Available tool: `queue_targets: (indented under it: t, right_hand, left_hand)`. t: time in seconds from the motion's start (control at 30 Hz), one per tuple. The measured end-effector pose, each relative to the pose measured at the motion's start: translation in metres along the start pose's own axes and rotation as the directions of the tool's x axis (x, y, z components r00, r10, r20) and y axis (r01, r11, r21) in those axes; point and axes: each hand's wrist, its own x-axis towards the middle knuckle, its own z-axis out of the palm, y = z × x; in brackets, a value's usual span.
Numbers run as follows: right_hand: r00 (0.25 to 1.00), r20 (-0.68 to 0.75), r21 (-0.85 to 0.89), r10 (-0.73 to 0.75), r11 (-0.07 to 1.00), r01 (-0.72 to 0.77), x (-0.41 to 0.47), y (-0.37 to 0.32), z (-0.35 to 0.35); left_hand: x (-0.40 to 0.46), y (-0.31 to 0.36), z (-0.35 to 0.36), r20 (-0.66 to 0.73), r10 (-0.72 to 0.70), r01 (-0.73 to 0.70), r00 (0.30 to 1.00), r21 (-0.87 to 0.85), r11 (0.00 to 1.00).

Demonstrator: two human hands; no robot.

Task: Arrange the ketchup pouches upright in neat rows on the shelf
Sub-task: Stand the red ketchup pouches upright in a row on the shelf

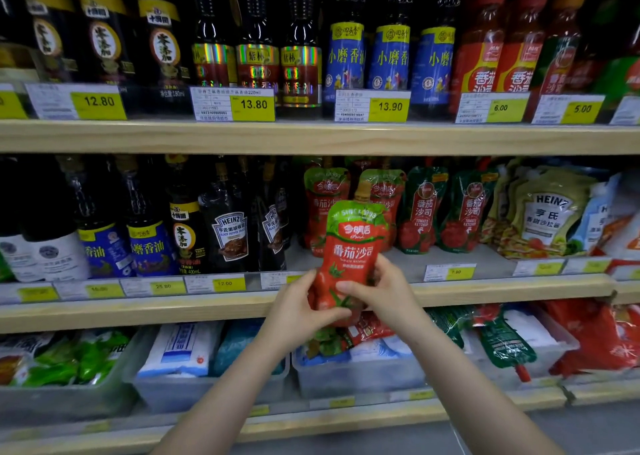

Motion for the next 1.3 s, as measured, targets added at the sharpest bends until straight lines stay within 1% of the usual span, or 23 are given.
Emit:
queue_targets:
  t: [0.03, 0.07, 0.1, 0.17, 0.23, 0.27, 0.33, 0.43, 0.53, 0.6, 0.67, 0.73, 0.77, 0.83, 0.9, 1.0, 1.1, 1.3]
  right_hand:
    - [0.999, -0.006, -0.011, -0.04, 0.999, 0.04, 0.006, -0.005, -0.002]
    - [0.996, -0.014, -0.031, -0.09, 0.996, 0.089, 0.012, -0.011, -0.003]
    - [0.99, -0.026, -0.058, -0.142, 0.988, 0.14, 0.02, -0.016, -0.004]
    - [0.972, -0.039, -0.128, -0.233, 0.966, 0.227, 0.035, -0.026, -0.003]
    - [0.957, -0.029, -0.21, -0.288, 0.938, 0.276, 0.05, -0.029, 0.0]
    - [0.956, -0.021, -0.236, -0.291, 0.931, 0.278, 0.056, -0.027, 0.002]
    - [0.963, -0.014, -0.267, -0.268, 0.929, 0.255, 0.067, -0.018, 0.007]
    - [0.976, -0.016, -0.316, -0.215, 0.928, 0.199, 0.076, -0.002, 0.012]
    - [0.991, -0.028, -0.304, -0.134, 0.945, 0.12, 0.082, 0.01, 0.012]
    - [0.996, -0.03, -0.3, -0.086, 0.951, 0.073, 0.086, 0.012, 0.011]
    - [0.998, -0.027, -0.332, -0.05, 0.943, 0.038, 0.089, 0.01, 0.01]
    - [0.997, -0.071, -0.388, -0.025, 0.922, -0.005, 0.086, 0.009, 0.01]
    - [0.992, -0.123, -0.442, -0.032, 0.897, -0.026, 0.082, 0.011, 0.012]
    - [0.966, -0.242, -0.579, -0.096, 0.813, -0.064, 0.071, 0.014, 0.017]
    - [0.943, -0.292, -0.657, -0.162, 0.75, -0.074, 0.064, 0.017, 0.024]
    - [0.943, -0.291, -0.669, -0.161, 0.739, -0.08, 0.067, 0.018, 0.03]
    - [0.944, -0.296, -0.657, -0.146, 0.749, -0.09, 0.077, 0.014, 0.032]
    - [0.946, -0.303, -0.68, -0.119, 0.722, -0.127, 0.093, 0.011, 0.04]
  left_hand:
    - [0.002, -0.002, -0.007, -0.023, 0.04, -0.039, 0.999, 0.046, 0.998]
    - [0.004, -0.006, -0.017, -0.06, 0.087, -0.079, 0.994, 0.127, 0.989]
    - [0.004, -0.013, -0.028, -0.109, 0.147, -0.117, 0.983, 0.244, 0.963]
    - [0.002, -0.028, -0.051, -0.193, 0.293, -0.165, 0.936, 0.495, 0.853]
    - [0.001, -0.039, -0.067, -0.182, 0.419, -0.197, 0.89, 0.673, 0.712]
    - [0.001, -0.043, -0.07, -0.149, 0.458, -0.216, 0.876, 0.728, 0.65]
    - [0.003, -0.049, -0.07, -0.08, 0.495, -0.251, 0.865, 0.785, 0.567]
    - [0.005, -0.058, -0.064, -0.061, 0.511, -0.25, 0.858, 0.818, 0.517]
    - [0.007, -0.066, -0.061, -0.097, 0.534, -0.244, 0.84, 0.811, 0.532]
    - [0.008, -0.07, -0.059, -0.098, 0.556, -0.269, 0.825, 0.797, 0.54]
    - [0.007, -0.073, -0.06, -0.092, 0.568, -0.287, 0.818, 0.79, 0.542]
    - [0.004, -0.079, -0.066, -0.109, 0.566, -0.268, 0.817, 0.798, 0.54]
    - [0.001, -0.081, -0.07, -0.126, 0.565, -0.25, 0.815, 0.804, 0.54]
    - [-0.002, -0.085, -0.076, -0.144, 0.566, -0.23, 0.812, 0.812, 0.537]
    - [-0.002, -0.086, -0.077, -0.138, 0.56, -0.221, 0.817, 0.822, 0.526]
    - [-0.001, -0.086, -0.074, -0.154, 0.538, -0.187, 0.829, 0.83, 0.526]
    - [0.001, -0.088, -0.073, -0.17, 0.554, -0.173, 0.815, 0.841, 0.512]
    - [0.002, -0.092, -0.072, -0.17, 0.573, -0.171, 0.802, 0.853, 0.492]
